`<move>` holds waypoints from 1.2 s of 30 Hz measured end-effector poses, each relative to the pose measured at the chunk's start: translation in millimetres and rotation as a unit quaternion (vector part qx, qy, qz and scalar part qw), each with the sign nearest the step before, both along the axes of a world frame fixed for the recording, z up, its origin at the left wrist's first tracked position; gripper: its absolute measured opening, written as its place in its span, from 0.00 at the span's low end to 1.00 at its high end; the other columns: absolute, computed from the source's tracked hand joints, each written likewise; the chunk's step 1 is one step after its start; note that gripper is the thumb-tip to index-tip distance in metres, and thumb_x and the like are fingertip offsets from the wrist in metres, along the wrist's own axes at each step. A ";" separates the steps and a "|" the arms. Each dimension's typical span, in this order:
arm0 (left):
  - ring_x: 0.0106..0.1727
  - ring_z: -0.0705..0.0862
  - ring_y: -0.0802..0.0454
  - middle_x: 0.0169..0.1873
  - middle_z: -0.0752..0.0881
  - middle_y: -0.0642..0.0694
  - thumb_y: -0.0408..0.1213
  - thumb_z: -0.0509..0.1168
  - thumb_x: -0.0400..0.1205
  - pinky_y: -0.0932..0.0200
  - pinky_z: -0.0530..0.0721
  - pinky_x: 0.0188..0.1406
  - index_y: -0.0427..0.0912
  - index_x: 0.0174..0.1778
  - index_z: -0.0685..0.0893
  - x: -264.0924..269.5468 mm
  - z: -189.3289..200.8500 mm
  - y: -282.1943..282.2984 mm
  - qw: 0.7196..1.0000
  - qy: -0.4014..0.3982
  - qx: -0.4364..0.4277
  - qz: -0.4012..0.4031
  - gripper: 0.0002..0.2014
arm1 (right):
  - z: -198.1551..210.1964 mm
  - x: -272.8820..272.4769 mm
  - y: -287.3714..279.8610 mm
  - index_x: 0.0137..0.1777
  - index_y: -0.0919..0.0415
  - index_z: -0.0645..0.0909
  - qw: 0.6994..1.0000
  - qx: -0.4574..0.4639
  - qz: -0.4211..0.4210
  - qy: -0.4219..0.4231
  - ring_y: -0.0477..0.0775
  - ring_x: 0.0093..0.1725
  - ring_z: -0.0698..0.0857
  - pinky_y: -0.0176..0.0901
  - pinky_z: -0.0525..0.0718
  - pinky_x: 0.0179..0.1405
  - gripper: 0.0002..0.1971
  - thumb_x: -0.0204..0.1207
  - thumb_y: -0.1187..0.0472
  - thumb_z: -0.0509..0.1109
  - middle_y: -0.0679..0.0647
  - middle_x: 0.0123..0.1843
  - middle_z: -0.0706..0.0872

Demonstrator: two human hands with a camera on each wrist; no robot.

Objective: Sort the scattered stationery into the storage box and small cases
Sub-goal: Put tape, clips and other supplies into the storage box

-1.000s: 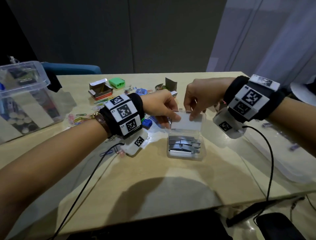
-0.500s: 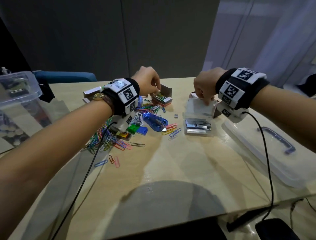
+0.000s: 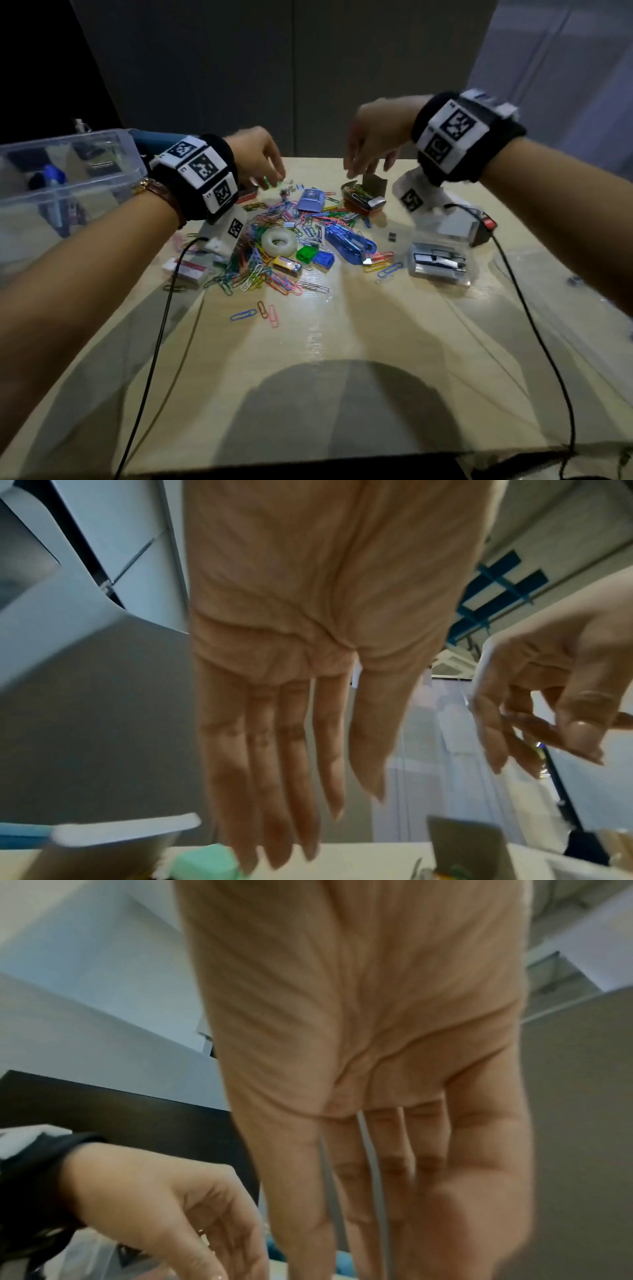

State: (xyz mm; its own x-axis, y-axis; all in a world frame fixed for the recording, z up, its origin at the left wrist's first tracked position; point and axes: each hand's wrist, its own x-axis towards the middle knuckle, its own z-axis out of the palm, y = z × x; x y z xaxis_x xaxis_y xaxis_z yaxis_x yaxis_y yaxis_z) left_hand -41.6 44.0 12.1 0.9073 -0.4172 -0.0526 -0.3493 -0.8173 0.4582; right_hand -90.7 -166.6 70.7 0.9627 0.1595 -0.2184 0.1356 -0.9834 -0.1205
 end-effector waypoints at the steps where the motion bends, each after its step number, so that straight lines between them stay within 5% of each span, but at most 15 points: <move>1: 0.34 0.84 0.51 0.42 0.89 0.41 0.34 0.72 0.80 0.63 0.84 0.33 0.37 0.52 0.89 0.1 -4.1 7.0 0.998 -0.002 0.055 0.000 0.07 | -8.3 2.5 9.1 0.49 0.63 0.90 1.000 0.005 -0.002 0.019 0.51 0.41 0.92 0.37 0.88 0.27 0.13 0.71 0.56 0.80 0.55 0.39 0.92; 3: 0.37 0.82 0.49 0.44 0.88 0.40 0.36 0.72 0.80 0.60 0.82 0.37 0.36 0.54 0.89 0.1 -13.8 18.2 0.993 -0.012 0.116 -0.002 0.10 | -29.0 8.7 21.0 0.41 0.64 0.90 0.997 -0.039 0.004 0.063 0.51 0.35 0.91 0.35 0.86 0.27 0.16 0.67 0.49 0.82 0.55 0.36 0.92; 8: 0.40 0.86 0.51 0.47 0.89 0.42 0.35 0.74 0.78 0.59 0.85 0.36 0.41 0.53 0.89 4.6 -24.5 15.1 0.997 -0.008 0.071 -0.036 0.09 | -77.8 18.2 26.3 0.24 0.54 0.88 0.983 -0.138 -0.002 0.118 0.46 0.23 0.81 0.36 0.80 0.30 0.26 0.44 0.31 0.84 0.46 0.22 0.86; 10: 0.47 0.87 0.47 0.53 0.88 0.40 0.31 0.74 0.78 0.57 0.87 0.40 0.41 0.59 0.86 6.0 -27.9 -1.3 0.996 0.002 0.065 -0.061 0.14 | -84.3 14.6 33.4 0.27 0.59 0.86 0.976 -0.160 -0.012 0.150 0.47 0.24 0.79 0.34 0.76 0.27 0.26 0.54 0.34 0.83 0.46 0.21 0.84; 14: 0.56 0.82 0.44 0.62 0.82 0.40 0.36 0.75 0.77 0.77 0.77 0.37 0.39 0.70 0.78 16.8 -33.0 -34.4 0.985 -0.068 0.124 -0.096 0.25 | -87.6 9.8 37.5 0.36 0.59 0.85 0.977 -0.165 0.006 0.132 0.48 0.29 0.80 0.37 0.77 0.29 0.19 0.66 0.41 0.80 0.49 0.28 0.83; 16: 0.64 0.79 0.43 0.68 0.78 0.40 0.40 0.76 0.76 0.63 0.76 0.54 0.39 0.74 0.75 25.8 -34.2 -45.2 0.981 -0.069 0.156 -0.096 0.31 | -83.5 7.7 31.1 0.38 0.60 0.86 0.984 -0.128 0.010 0.126 0.48 0.31 0.83 0.38 0.81 0.31 0.17 0.67 0.45 0.80 0.50 0.31 0.85; 19: 0.69 0.78 0.44 0.72 0.76 0.42 0.43 0.76 0.76 0.55 0.74 0.65 0.37 0.79 0.69 38.6 -37.6 -54.9 0.977 -0.001 0.187 -0.103 0.37 | -66.3 9.2 17.4 0.45 0.63 0.86 0.995 -0.036 -0.006 0.098 0.51 0.34 0.87 0.39 0.86 0.30 0.17 0.68 0.49 0.79 0.56 0.37 0.90; 23: 0.65 0.80 0.41 0.66 0.82 0.40 0.45 0.78 0.74 0.51 0.78 0.63 0.36 0.73 0.77 45.0 -43.0 -60.6 0.973 -0.018 0.205 -0.101 0.34 | -46.5 17.0 5.8 0.44 0.64 0.86 0.999 -0.011 -0.034 0.034 0.50 0.29 0.86 0.44 0.88 0.34 0.18 0.69 0.47 0.79 0.55 0.32 0.89; 29: 0.46 0.83 0.43 0.47 0.87 0.40 0.45 0.80 0.70 0.54 0.81 0.47 0.34 0.57 0.87 45.6 -17.1 -45.2 0.981 -0.045 0.175 -0.064 0.24 | -66.2 20.0 16.5 0.52 0.65 0.87 0.991 -0.073 -0.014 0.108 0.53 0.40 0.87 0.39 0.83 0.34 0.20 0.71 0.48 0.76 0.58 0.46 0.91; 32: 0.42 0.79 0.46 0.42 0.83 0.43 0.42 0.79 0.70 0.56 0.77 0.40 0.33 0.52 0.86 41.2 12.2 -21.6 0.992 -0.077 0.098 -0.015 0.21 | -77.0 22.6 26.9 0.46 0.63 0.84 0.988 -0.117 0.000 0.103 0.49 0.29 0.79 0.37 0.76 0.27 0.19 0.73 0.45 0.75 0.52 0.32 0.84; 36: 0.48 0.81 0.47 0.49 0.84 0.44 0.40 0.80 0.69 0.51 0.82 0.52 0.39 0.56 0.82 25.6 42.1 8.4 0.995 -0.094 0.014 0.010 0.22 | -80.2 30.3 43.5 0.31 0.57 0.77 0.983 -0.144 -0.008 0.112 0.48 0.27 0.78 0.36 0.76 0.29 0.23 0.68 0.38 0.77 0.49 0.24 0.80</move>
State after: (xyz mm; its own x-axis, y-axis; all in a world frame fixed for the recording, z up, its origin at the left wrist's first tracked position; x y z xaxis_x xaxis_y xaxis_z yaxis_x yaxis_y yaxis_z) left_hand -16.0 52.4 54.2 0.9103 -0.3995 0.1082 -0.4103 -0.8365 0.3631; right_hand -60.4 -123.1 -9.5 0.8867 0.0458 -0.4601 0.1227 -0.9827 0.1385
